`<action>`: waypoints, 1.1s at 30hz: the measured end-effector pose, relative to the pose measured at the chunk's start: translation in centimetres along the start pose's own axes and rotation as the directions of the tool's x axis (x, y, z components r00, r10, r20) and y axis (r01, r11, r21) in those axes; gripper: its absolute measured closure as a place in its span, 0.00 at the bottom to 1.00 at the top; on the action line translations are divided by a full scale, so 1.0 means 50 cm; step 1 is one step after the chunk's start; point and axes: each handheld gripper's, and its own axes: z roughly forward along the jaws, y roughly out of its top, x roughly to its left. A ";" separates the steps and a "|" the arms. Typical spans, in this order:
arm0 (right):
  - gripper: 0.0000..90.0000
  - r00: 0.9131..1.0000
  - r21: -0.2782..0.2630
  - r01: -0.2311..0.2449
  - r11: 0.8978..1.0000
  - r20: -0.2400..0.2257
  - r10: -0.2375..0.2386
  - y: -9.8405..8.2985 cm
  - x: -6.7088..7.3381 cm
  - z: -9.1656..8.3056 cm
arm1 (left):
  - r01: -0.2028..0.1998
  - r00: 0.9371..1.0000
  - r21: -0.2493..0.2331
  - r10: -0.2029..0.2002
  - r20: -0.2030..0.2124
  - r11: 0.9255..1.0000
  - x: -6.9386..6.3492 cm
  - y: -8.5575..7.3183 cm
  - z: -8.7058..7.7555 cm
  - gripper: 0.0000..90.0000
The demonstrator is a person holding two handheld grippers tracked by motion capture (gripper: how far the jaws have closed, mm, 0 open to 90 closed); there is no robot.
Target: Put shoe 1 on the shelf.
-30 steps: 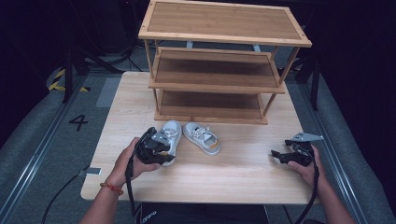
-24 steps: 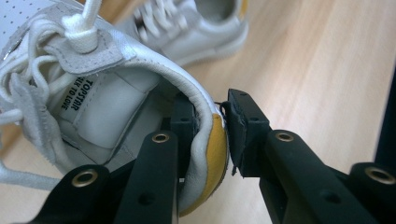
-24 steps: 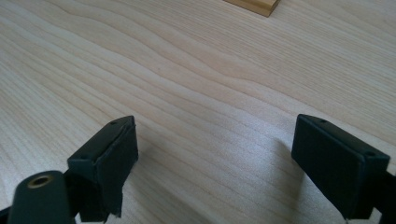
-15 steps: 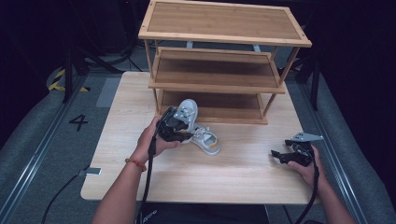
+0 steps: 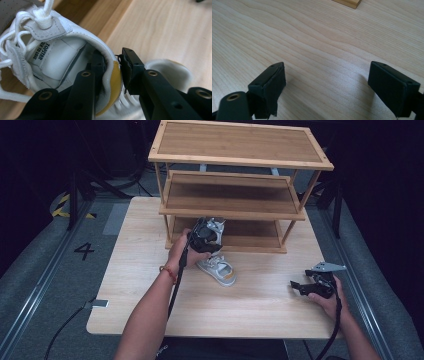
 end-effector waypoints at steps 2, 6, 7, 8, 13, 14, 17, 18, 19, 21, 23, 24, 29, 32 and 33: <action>0.17 1.000 0.000 -0.002 1.000 -0.001 0.002 0.000 0.000 0.000 | -0.004 1.000 -0.007 0.004 0.005 1.000 0.004 0.005 0.017 0.82; 0.17 1.000 -0.001 -0.003 1.000 -0.001 0.003 0.000 0.000 0.000 | -0.003 1.000 0.002 0.003 -0.014 1.000 0.005 0.011 0.050 0.82; 0.17 1.000 -0.001 -0.002 1.000 -0.001 0.002 0.000 0.000 0.000 | 0.001 1.000 -0.007 -0.001 -0.011 1.000 0.005 0.012 0.057 0.82; 0.17 1.000 0.000 -0.001 1.000 -0.001 0.001 0.000 0.000 0.000 | 0.007 1.000 -0.007 -0.007 -0.009 1.000 0.005 0.012 0.064 0.81; 0.17 1.000 0.000 -0.001 1.000 0.000 0.001 0.000 0.000 0.000 | -0.022 0.999 0.022 0.023 -0.049 1.000 0.003 0.021 0.100 0.80; 0.17 1.000 -0.002 -0.001 1.000 0.000 0.001 0.000 0.001 0.000 | -0.032 0.998 0.030 0.034 -0.050 0.999 0.004 0.022 0.106 0.80; 0.17 1.000 -0.003 0.000 1.000 0.000 0.000 0.000 0.001 -0.001 | -0.019 0.998 0.012 0.020 -0.062 1.000 0.009 0.022 0.121 0.77; 0.17 1.000 -0.002 -0.001 1.000 0.000 0.001 0.000 0.001 -0.001 | -0.004 0.998 0.012 0.005 -0.066 1.000 0.010 0.021 0.125 0.72; 0.17 1.000 -0.002 -0.001 1.000 -0.001 0.001 0.000 0.001 -0.001 | 0.003 0.998 0.002 -0.002 -0.069 1.000 0.010 0.020 0.128 0.69; 0.17 1.000 -0.002 -0.001 1.000 -0.001 0.001 0.000 0.001 -0.001 | 0.003 0.997 -0.016 -0.004 -0.075 1.000 0.009 0.020 0.129 0.69; 0.17 1.000 -0.002 -0.001 1.000 -0.001 0.001 0.000 0.001 -0.001 | 0.003 0.995 -0.023 -0.005 -0.100 1.000 0.004 0.022 0.127 0.65; 0.17 1.000 -0.002 -0.001 1.000 -0.001 0.001 0.000 0.001 -0.001 | 0.006 0.994 -0.040 -0.011 -0.107 0.999 0.002 0.022 0.123 0.57; 0.17 1.000 -0.002 0.000 1.000 -0.001 0.000 0.000 0.001 -0.001 | 0.019 0.994 -0.129 -0.033 -0.107 0.991 -0.009 0.023 0.085 0.46; 0.17 1.000 -0.002 -0.001 1.000 -0.001 0.001 0.000 0.001 -0.001 | 0.004 0.990 -0.152 -0.025 -0.136 0.988 -0.024 0.012 0.062 0.44; 0.17 1.000 -0.002 -0.001 1.000 -0.001 0.001 0.000 0.001 -0.001 | 0.008 0.990 -0.160 -0.031 -0.138 0.987 -0.027 0.007 0.053 0.42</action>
